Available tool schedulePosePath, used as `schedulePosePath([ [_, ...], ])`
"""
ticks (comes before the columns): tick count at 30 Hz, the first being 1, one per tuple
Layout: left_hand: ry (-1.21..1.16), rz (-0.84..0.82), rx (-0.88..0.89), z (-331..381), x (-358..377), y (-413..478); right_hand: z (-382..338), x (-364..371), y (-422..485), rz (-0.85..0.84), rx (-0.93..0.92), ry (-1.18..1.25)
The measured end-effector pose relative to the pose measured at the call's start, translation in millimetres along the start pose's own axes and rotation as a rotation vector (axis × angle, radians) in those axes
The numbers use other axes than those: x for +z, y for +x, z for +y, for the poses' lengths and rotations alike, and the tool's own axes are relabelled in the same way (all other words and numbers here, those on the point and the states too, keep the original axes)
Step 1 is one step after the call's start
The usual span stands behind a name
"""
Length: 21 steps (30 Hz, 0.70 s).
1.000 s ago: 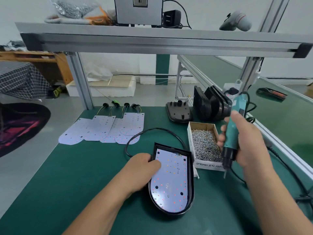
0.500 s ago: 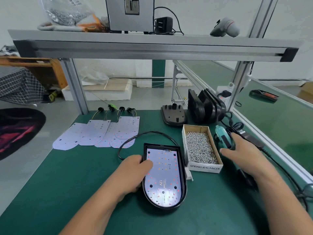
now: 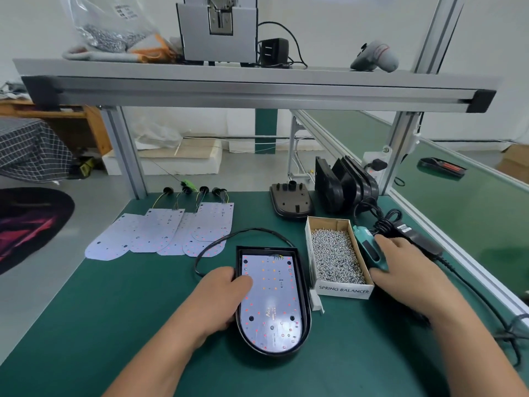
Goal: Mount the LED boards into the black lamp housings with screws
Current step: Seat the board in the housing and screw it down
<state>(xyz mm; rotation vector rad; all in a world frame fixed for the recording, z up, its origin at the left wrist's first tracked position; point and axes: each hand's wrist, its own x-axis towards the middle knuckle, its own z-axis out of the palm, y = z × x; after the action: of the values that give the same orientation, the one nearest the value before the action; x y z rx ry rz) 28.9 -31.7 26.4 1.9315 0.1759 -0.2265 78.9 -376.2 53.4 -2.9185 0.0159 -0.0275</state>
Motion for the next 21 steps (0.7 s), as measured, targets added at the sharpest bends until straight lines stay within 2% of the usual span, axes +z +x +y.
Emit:
schedulePosePath([
  [2, 0.000, -0.013, -0.002, -0.2, -0.9, -0.4, -2.8, 0.8, -4.4, 0.161, -0.070, -0.005],
  [4, -0.007, -0.029, -0.010, 0.7, -2.5, -1.2, -16.5, -3.0, -13.0, 0.329, -0.259, 0.111],
  [5, -0.019, -0.036, -0.019, 1.6, -3.4, -1.8, -27.5, -6.1, -17.6, 0.343, -0.381, 0.205],
  [7, -0.061, -0.037, -0.044, 3.3, -5.4, -2.8, -52.0, -6.0, -26.8, 0.197, -0.607, 0.307],
  [9, -0.088, -0.029, -0.056, 5.0, -7.8, -3.2, -70.1, 4.7, -32.1, 0.022, -0.758, 0.162],
  [13, -0.162, 0.024, -0.086, 9.4, -12.7, -3.4, -78.1, 27.4, -30.3, -0.105, -0.741, -0.193],
  [21, -0.310, 0.038, -0.123, 15.5, -10.9, -8.5, -82.2, 32.5, -25.9, -0.056, -0.778, -0.228],
])
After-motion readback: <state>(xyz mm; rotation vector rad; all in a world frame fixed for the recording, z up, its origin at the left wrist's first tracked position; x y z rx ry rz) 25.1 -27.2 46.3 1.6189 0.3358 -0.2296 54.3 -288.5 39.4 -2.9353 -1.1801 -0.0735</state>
